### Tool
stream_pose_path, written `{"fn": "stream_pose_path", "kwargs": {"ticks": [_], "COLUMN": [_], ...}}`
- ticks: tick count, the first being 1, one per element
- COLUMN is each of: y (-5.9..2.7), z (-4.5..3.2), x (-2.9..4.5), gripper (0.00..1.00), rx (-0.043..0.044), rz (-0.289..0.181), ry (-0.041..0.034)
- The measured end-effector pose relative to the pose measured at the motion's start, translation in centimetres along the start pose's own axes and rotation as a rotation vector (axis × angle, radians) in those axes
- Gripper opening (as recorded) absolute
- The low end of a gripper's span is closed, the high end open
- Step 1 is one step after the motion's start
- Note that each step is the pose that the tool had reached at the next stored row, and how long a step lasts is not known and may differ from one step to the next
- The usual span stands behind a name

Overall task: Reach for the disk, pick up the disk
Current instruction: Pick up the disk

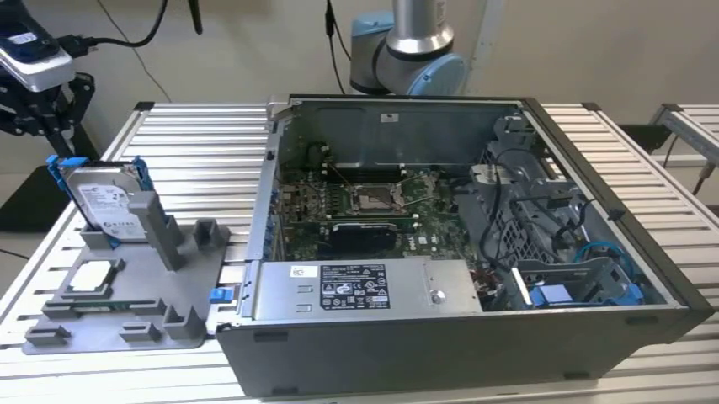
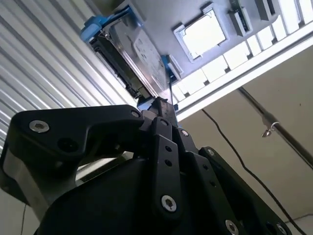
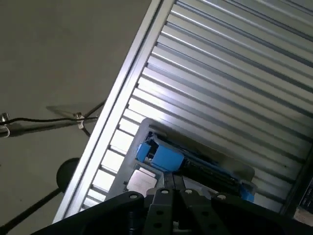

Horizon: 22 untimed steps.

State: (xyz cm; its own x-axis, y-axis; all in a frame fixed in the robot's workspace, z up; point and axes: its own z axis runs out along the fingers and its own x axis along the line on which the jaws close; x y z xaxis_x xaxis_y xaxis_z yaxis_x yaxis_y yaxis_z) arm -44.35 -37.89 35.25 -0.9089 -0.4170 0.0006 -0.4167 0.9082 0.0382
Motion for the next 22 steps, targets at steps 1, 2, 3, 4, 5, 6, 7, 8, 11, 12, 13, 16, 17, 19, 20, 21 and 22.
{"fn": "stream_pose_path", "kwargs": {"ticks": [1, 2, 3, 4, 5, 6, 7, 8, 11, 12, 13, 16, 17, 19, 20, 21, 22], "y": [0.0, 0.0, 0.0, 0.0, 0.0, 0.0, 0.0, 0.0, 0.0, -0.01, -0.01, 0.0, 0.0, 0.0, -0.01, 0.0, 0.0], "z": [0.0, 0.0, 0.0, 0.0, 0.0, 0.0, 0.0, 0.0, 0.0, 0.0, 0.0, 0.0, 0.0, 0.0, 0.0, 0.0, 0.0], "x": [0.0, 0.0, 0.0, 0.0, 0.0, 0.0, 0.0, 0.0, 0.0, 0.0, 0.0, 0.0, 0.0, 0.0, 0.0, 0.0, 0.0], "gripper": [0.0, 0.0, 0.0, 0.0, 0.0, 0.0, 0.0, 0.0, 0.0, 0.0, 0.0, 0.0, 0.0, 0.0, 0.0, 0.0, 0.0], "rx": [0.0, 0.0, 0.0, 0.0, 0.0, 0.0, 0.0, 0.0, 0.0001, 0.0001, 0.0001, 0.0001, 0.0002, 0.0002, 0.0002, 0.0002, 0.0002], "rz": [-0.02, -0.038, -0.056, -0.073, -0.092, -0.11, -0.129, -0.147, -0.2, -0.219, -0.237, -0.292, -0.309, -0.346, -0.365, -0.382, -0.4], "ry": [0.0007, 0.0014, 0.0021, 0.0027, 0.0035, 0.0042, 0.0049, 0.0056, 0.0076, 0.0083, 0.009, 0.0111, 0.0118, 0.0132, 0.0139, 0.0146, 0.0153]}}
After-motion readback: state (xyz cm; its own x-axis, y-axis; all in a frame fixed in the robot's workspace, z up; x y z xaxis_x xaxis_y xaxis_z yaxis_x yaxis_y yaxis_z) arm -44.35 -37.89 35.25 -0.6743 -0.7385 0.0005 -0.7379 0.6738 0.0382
